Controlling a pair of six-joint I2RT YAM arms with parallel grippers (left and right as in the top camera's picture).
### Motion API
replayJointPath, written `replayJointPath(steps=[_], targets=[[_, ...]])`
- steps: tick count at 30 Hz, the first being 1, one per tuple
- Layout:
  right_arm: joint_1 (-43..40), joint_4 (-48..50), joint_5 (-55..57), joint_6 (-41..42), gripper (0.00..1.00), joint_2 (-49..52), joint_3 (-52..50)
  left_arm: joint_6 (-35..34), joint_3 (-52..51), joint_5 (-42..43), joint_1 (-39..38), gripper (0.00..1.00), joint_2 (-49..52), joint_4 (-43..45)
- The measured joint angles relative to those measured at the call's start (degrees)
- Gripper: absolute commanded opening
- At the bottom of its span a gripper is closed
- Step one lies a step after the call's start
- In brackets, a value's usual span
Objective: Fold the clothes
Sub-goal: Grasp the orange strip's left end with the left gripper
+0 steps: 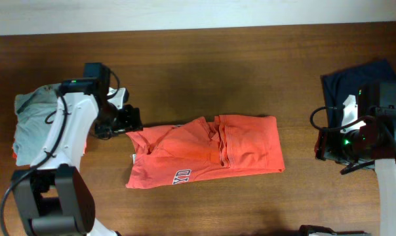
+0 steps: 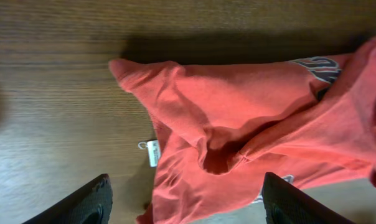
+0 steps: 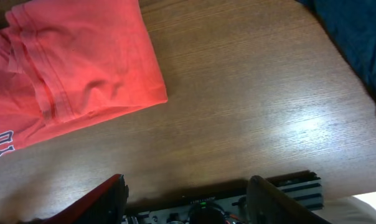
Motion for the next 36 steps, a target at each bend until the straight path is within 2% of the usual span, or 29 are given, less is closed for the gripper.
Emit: replayJointPath(steps=[6,13,21,23,28,32,36], targets=[[0.00,0.00,-0.68,-0.17,0.66,0.02,0.00,4.09,-0.04,5.35,0.79,0.77,5.95,-0.04],[0.00,0.02,-0.74,-0.17,0.66,0.00,0.00,5.60,-0.26,7.28,0.74,0.77,16.04,-1.25],[0.00,0.00,-0.90,-0.26,0.67,0.00,0.00,5.73,-0.72,7.74,0.74,0.77,18.47,-2.43],[0.00,0.00,-0.90,-0.31,0.67,0.00,0.00,5.70,-1.81,7.96,0.76,0.68,17.86,-1.81],[-0.02,0.11,-0.90,-0.31,0.67,0.00,0.00,5.16,-6.54,10.93,1.01,0.29,16.79,0.24],[0.00,0.26,-0.90,-0.33,0.67,0.02,0.00,5.22,-8.02,12.90,1.14,0.12,16.81,1.66],[0.00,0.26,-0.90,-0.35,0.67,0.00,0.00,5.46,-8.48,13.92,1.14,0.01,17.11,2.16]])
